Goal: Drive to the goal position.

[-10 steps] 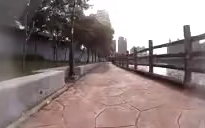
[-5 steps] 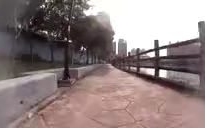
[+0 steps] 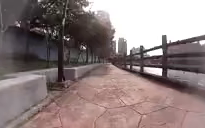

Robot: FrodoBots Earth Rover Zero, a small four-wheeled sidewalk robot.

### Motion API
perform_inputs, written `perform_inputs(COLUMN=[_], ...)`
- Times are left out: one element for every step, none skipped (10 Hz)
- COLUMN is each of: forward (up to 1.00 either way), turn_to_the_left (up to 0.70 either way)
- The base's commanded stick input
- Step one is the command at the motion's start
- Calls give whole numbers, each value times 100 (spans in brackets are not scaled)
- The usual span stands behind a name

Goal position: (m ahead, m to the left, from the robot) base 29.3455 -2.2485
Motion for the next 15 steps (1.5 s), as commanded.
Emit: perform_inputs(forward=[100, 100, 100, 100, 100, 100, 100, 100, 100, 100, 100, 100, 100, 100, 100], turn_to_the_left=[0, 0, -2, -11, -20, 0, 0, 0, 0, 0, 0, 0, 0, 0, 0])
